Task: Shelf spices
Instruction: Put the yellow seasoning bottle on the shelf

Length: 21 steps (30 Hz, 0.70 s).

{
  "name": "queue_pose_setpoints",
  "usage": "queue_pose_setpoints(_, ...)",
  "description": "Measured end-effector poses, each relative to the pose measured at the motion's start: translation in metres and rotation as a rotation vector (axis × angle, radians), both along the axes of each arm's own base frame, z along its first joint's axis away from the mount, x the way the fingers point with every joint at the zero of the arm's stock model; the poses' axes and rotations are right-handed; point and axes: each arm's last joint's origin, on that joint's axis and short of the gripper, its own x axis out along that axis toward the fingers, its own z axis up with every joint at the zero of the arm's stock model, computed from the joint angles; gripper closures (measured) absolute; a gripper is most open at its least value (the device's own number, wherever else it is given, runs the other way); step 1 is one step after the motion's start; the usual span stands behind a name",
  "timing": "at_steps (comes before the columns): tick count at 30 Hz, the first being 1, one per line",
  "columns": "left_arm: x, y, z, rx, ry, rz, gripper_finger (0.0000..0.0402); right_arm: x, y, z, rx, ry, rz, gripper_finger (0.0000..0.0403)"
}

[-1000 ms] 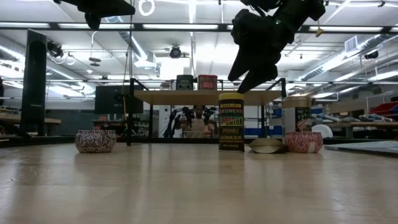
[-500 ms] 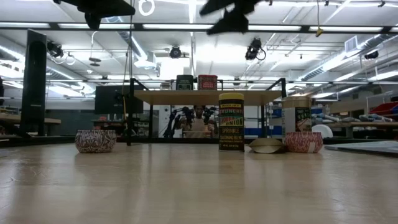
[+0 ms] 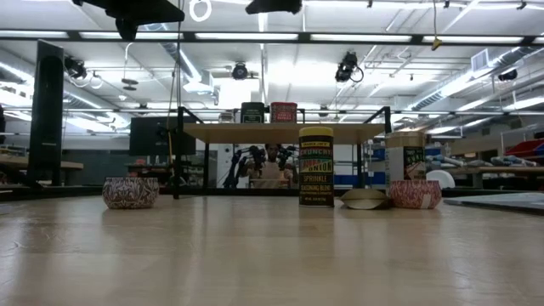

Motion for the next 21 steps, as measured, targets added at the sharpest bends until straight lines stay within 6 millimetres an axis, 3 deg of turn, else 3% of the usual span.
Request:
queue_pose_setpoints(4,0.000,0.000,-0.002,0.000,0.017,0.000,0.0401,0.007,0.001,0.004,-0.078,0.136,-0.003,0.0067)
queue_pose_setpoints(10,0.000,0.000,-0.002,0.006,0.024,0.000,0.0401,0.002,-0.005,-0.008,-0.026,0.276,-0.078,0.0067)
queue_pose_setpoints(21,0.000,0.000,-0.002,0.005,0.018,0.000,0.0401,-0.007,-0.003,-0.063,0.095,0.559,-0.001,0.0077)
